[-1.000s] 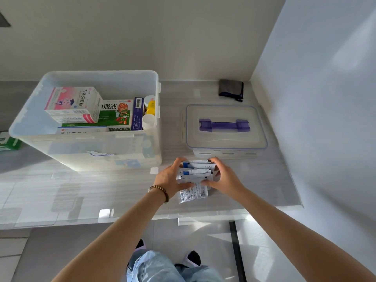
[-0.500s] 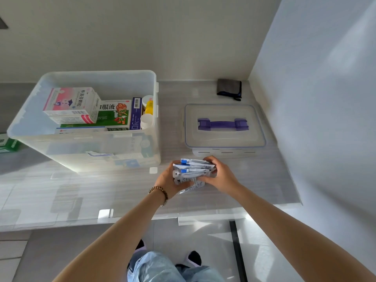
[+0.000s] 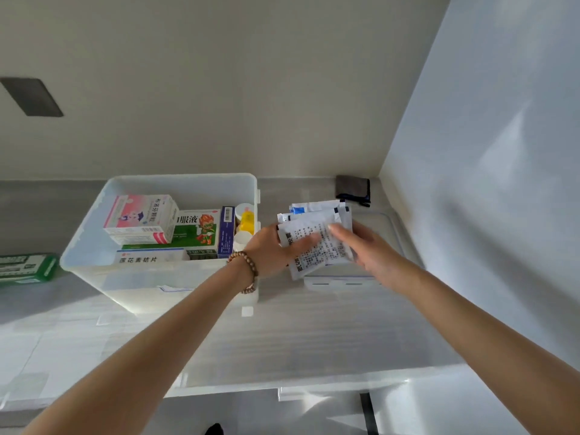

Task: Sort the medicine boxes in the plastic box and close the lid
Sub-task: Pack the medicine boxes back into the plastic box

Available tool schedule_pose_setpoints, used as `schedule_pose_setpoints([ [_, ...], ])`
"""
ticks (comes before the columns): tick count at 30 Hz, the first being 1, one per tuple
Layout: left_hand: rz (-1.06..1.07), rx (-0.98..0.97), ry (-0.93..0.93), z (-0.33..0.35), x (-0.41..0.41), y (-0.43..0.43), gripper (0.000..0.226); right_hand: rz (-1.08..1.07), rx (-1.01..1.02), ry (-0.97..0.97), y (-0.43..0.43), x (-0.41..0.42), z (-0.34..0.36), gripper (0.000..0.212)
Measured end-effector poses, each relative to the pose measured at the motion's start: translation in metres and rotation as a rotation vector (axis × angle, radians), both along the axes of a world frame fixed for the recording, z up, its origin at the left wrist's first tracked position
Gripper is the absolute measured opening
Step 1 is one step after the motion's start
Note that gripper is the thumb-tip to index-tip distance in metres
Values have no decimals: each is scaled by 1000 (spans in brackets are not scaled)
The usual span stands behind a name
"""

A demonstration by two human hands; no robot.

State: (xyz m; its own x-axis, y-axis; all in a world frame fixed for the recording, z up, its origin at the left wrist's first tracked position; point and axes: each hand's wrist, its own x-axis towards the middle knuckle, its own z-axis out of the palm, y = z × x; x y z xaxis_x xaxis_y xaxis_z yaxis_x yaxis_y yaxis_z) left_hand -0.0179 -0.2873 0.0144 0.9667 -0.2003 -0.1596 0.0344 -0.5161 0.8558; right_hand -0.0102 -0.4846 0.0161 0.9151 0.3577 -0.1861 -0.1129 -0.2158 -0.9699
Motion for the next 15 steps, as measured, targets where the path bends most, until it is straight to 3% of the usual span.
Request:
schedule_pose_setpoints([
  [3, 16, 79, -84, 26, 14, 23, 35, -2, 113, 50, 31, 14, 23, 36],
  [6, 65, 69, -45, 40, 27, 55, 49, 6, 188, 102, 68, 25, 38, 49],
  [11, 106, 203, 115, 46, 42, 113, 67, 92, 152, 139, 133, 44, 46, 25],
  [15, 80, 208, 258, 45, 60, 157, 67, 68, 173, 285, 180, 64, 39, 20],
])
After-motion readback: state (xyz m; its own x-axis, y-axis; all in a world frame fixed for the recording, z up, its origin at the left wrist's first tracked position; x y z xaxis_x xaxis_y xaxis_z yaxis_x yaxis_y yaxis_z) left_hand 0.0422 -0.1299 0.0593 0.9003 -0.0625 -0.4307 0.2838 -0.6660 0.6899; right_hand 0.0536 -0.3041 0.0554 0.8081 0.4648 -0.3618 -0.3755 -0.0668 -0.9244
